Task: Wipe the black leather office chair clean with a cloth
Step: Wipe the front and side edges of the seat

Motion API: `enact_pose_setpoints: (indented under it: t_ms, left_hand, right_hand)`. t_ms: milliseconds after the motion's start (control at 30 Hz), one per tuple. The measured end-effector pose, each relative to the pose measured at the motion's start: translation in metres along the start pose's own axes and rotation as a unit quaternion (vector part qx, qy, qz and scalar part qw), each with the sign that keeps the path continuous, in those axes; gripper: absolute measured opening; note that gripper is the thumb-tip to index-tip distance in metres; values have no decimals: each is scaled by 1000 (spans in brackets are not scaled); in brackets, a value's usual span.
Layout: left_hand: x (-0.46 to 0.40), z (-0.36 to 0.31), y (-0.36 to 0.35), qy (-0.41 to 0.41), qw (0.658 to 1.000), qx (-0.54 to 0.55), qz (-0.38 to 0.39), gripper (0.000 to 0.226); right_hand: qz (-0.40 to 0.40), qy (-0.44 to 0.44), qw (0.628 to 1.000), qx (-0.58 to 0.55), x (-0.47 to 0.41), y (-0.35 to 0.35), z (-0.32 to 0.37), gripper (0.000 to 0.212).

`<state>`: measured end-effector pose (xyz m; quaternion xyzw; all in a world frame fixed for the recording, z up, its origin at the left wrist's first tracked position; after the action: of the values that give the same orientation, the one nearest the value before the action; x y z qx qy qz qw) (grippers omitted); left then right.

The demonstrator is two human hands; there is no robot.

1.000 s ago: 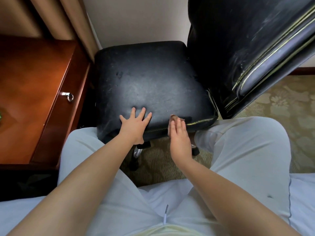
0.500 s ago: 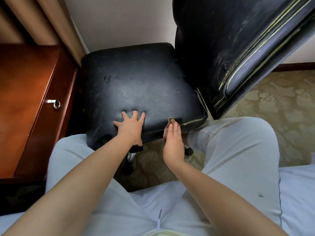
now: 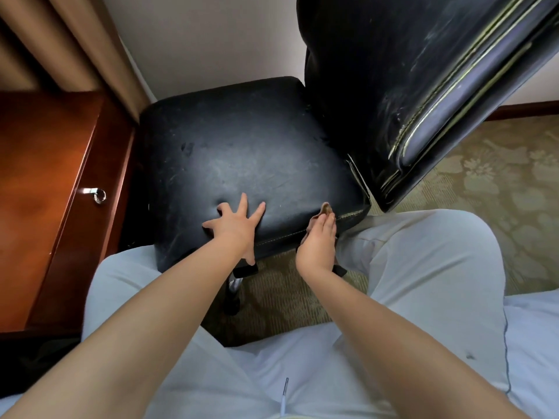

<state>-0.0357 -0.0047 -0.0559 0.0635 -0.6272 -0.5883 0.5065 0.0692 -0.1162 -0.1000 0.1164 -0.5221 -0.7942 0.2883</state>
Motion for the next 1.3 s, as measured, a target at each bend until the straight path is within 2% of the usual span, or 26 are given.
enact_pose_setpoints:
  t_ms: [300, 467, 633, 833, 900, 1067, 1200, 1300]
  left_hand:
    - [-26, -35, 10, -117, 993, -10, -30, 139]
    - [-33, -50, 16, -129, 991, -23, -34, 143]
    - [-42, -54, 19, -147, 988, -29, -44, 143]
    - [-47, -63, 23, -154, 987, -32, -40, 145]
    - [-49, -65, 25, -165, 985, -50, -33, 147]
    - [-60, -43, 36, -238, 969, -66, -22, 142]
    - [-59, -21, 34, -286, 955, -68, -42, 139]
    - [-55, -17, 25, -292, 950, -74, -75, 134]
  right_hand:
    - [33, 28, 999, 4, -10, 6, -5, 65]
    - [-2, -10, 1000, -9, -22, 5, -5, 58]
    - [24, 15, 1000, -3, -17, 9, -5, 56]
    - [22, -31, 999, -33, -55, 18, -11, 57]
    - [14, -16, 999, -28, -47, 19, -13, 59]
    - [53, 67, 995, -52, 3, 9, 1, 65]
    - [33, 8, 996, -81, -45, 17, -14, 56]
    - [42, -28, 997, -53, -68, 28, -18, 54]
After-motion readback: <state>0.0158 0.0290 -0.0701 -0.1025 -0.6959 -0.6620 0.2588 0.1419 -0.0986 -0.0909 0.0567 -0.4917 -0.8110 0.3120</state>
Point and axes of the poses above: each hand's wrist, its own x-axis away from the middle knuckle, its own y-axis out of the back of the hand, z = x × y, the point moved 1 cm from there along -x, towards the middle knuckle, and after that the axes turned 3 degrees about -z, right-handed, at the moved point
